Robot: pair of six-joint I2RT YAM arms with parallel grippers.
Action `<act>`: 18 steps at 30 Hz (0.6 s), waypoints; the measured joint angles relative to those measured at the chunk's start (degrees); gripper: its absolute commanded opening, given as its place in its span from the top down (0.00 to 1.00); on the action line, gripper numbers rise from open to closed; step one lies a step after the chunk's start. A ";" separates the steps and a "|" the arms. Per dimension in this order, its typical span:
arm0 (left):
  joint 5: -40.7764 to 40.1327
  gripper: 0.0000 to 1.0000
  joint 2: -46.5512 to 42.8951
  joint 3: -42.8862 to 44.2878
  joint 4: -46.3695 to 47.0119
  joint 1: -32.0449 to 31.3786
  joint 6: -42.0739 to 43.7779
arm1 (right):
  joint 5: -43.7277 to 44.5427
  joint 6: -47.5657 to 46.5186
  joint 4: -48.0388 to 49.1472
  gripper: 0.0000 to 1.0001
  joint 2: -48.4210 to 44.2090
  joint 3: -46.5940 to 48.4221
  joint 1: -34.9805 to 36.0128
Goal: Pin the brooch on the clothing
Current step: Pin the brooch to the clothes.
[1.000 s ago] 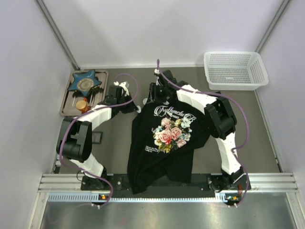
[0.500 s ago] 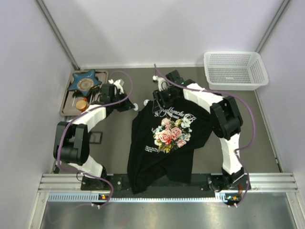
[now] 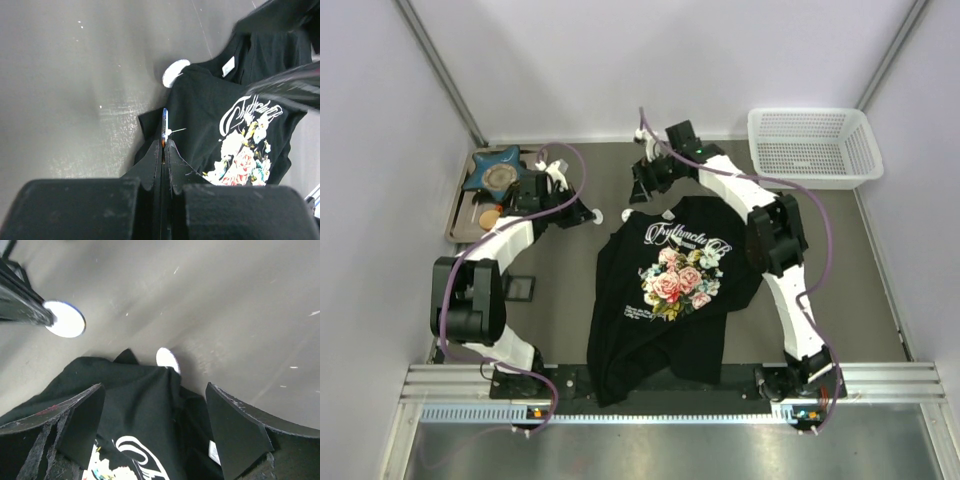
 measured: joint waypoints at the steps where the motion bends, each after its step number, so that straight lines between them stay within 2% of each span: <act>1: 0.00 1.00 0.09 0.17 0.02 0.26 -0.07 | -0.15 -0.02 -0.09 0.21 0.90 0.02 0.52; 2: 0.00 1.00 0.11 0.22 0.04 0.52 -0.17 | -0.22 -0.04 -0.59 0.22 1.97 0.02 1.25; 5: 0.00 1.00 0.11 0.22 0.02 1.25 -0.48 | -0.09 -0.37 -1.73 0.32 3.78 -0.33 3.08; 8: 0.02 1.00 0.11 0.22 0.02 1.79 -0.63 | 0.68 -1.25 -2.34 0.51 3.89 -0.79 4.42; 9: 0.02 1.00 0.11 0.24 0.02 1.90 -0.63 | 1.14 -1.60 -2.32 0.65 3.89 -0.79 4.72; 10: 0.02 1.00 0.11 0.22 0.02 2.03 -0.63 | 1.62 -1.97 -2.32 0.71 3.89 -0.79 5.03; 12: 0.02 1.00 0.11 0.22 0.02 2.23 -0.63 | 2.56 -2.67 -2.60 0.95 3.89 -0.85 5.29; 13: 0.02 1.00 0.11 0.24 0.02 2.34 -0.63 | 2.91 -3.10 -2.67 1.00 3.89 -0.85 5.38; 18: 0.42 1.00 0.11 0.22 0.00 2.73 -0.63 | 4.55 -4.72 -3.48 1.00 3.87 -0.87 5.38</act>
